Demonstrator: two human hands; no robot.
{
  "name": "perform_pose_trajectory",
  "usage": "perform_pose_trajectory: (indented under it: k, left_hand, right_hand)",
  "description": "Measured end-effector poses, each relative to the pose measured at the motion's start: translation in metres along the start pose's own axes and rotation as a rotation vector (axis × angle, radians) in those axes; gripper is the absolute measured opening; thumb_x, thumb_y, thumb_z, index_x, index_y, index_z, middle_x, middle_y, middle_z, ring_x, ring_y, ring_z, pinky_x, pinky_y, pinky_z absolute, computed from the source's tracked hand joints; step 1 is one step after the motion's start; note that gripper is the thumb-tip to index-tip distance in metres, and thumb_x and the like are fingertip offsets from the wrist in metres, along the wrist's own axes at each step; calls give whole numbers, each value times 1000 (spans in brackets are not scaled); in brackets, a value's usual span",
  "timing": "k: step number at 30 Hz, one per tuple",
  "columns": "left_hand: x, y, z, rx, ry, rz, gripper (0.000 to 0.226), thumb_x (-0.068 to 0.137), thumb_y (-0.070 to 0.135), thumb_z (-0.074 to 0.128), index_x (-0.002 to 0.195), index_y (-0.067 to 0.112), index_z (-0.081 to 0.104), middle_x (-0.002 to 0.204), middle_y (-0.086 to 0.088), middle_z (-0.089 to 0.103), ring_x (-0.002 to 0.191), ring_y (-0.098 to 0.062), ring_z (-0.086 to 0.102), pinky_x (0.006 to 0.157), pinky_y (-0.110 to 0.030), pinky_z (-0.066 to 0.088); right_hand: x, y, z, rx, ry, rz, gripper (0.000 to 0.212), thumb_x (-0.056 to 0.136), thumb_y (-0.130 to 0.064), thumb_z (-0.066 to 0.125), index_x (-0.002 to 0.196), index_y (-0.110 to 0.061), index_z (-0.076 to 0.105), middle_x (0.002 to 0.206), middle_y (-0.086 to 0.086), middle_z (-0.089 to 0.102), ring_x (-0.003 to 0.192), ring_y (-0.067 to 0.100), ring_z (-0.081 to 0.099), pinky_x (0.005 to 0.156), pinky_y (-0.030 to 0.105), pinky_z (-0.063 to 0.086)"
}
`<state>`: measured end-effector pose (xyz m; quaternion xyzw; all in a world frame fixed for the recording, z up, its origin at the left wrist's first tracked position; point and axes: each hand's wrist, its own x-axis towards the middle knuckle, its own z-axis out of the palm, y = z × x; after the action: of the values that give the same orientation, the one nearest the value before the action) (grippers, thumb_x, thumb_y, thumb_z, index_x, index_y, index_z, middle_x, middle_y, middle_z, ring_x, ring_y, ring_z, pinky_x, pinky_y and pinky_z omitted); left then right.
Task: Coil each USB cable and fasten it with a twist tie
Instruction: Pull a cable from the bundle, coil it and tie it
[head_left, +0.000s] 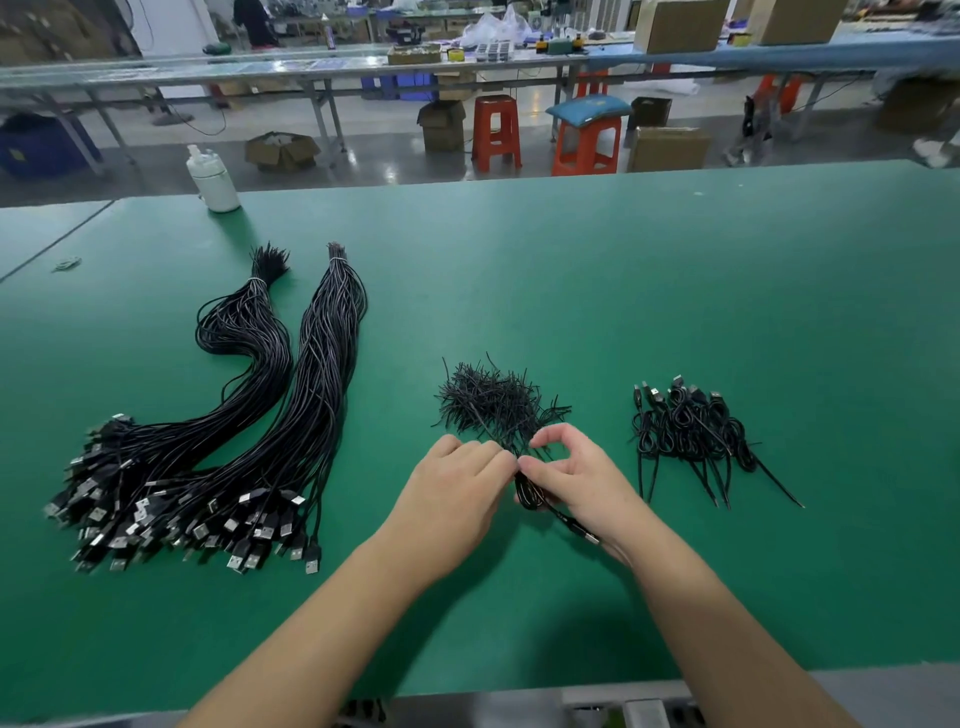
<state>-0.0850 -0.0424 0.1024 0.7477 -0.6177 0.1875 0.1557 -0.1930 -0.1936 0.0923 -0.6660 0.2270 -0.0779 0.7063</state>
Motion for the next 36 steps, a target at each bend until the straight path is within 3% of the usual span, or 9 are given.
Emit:
perform_pose_trajectory:
  k: [5, 8, 12, 19, 23, 27, 29, 32, 36]
  left_hand:
    - [-3, 0, 1, -22, -32, 31, 11, 84, 7, 66, 89, 15, 61, 79, 2, 56, 66, -22, 51, 62, -34, 44]
    - [-2, 3, -2, -272, -73, -240, 2, 93, 17, 62, 93, 17, 60, 84, 5, 59, 69, -19, 55, 65, -34, 48]
    - [3, 3, -3, -512, -61, -491, 10, 94, 20, 62, 90, 28, 58, 74, 18, 56, 67, -4, 51, 67, -19, 40]
    - [4, 7, -5, -657, -84, -571, 12, 93, 19, 63, 85, 26, 57, 61, 5, 62, 54, -8, 55, 62, -28, 47]
    - [3, 10, 0, -622, -42, -526, 10, 93, 15, 61, 87, 21, 56, 74, 8, 62, 68, -14, 58, 69, -30, 48]
    - [2, 12, 10, -435, -24, -361, 2, 96, 14, 57, 95, 15, 57, 86, 5, 56, 77, -18, 53, 73, -31, 44]
    - [0, 10, 13, -261, -57, -204, 9, 92, 5, 61, 99, 10, 61, 89, -3, 59, 75, -25, 54, 72, -38, 47]
    - [-4, 5, 18, -72, -14, 62, 27, 77, -7, 56, 98, 7, 64, 83, -4, 58, 68, -21, 46, 66, -33, 42]
    - [-11, 2, 31, -46, 37, 149, 28, 81, -3, 46, 102, 5, 62, 87, -7, 61, 72, -24, 55, 67, -35, 45]
  right_hand:
    - [-1, -2, 0, 55, -59, 23, 8, 97, -17, 63, 99, -9, 62, 74, 12, 71, 63, 21, 62, 60, 27, 50]
    - [-1, -3, -3, 112, -102, 86, 18, 103, -15, 51, 106, -8, 67, 92, 16, 76, 82, 23, 71, 79, 36, 56]
    - [-4, -3, -10, 208, -184, 63, 24, 93, 0, 61, 114, -9, 67, 106, 17, 74, 98, 24, 72, 81, 30, 59]
    - [-2, 0, -11, 41, -98, -14, 26, 92, 6, 61, 107, -12, 72, 95, 12, 73, 84, 16, 68, 77, 28, 57]
    - [-2, 3, -7, -131, 49, -56, 9, 91, -21, 70, 100, -17, 71, 91, 13, 71, 70, 18, 60, 70, 44, 52]
    - [0, 5, 0, -280, 69, -121, 18, 100, -28, 57, 92, -19, 70, 60, 3, 64, 43, 14, 41, 46, 25, 35]
    - [2, 8, 0, -316, 78, -93, 22, 101, -30, 55, 90, -20, 72, 50, 1, 55, 43, 12, 40, 46, 25, 33]
    - [2, 13, -2, -234, 47, 16, 26, 101, -32, 56, 82, -22, 72, 51, 2, 49, 45, 15, 43, 48, 26, 36]
    - [4, 17, -5, -192, 6, 66, 26, 100, -31, 58, 83, -19, 73, 50, 1, 55, 43, 15, 48, 49, 25, 42]
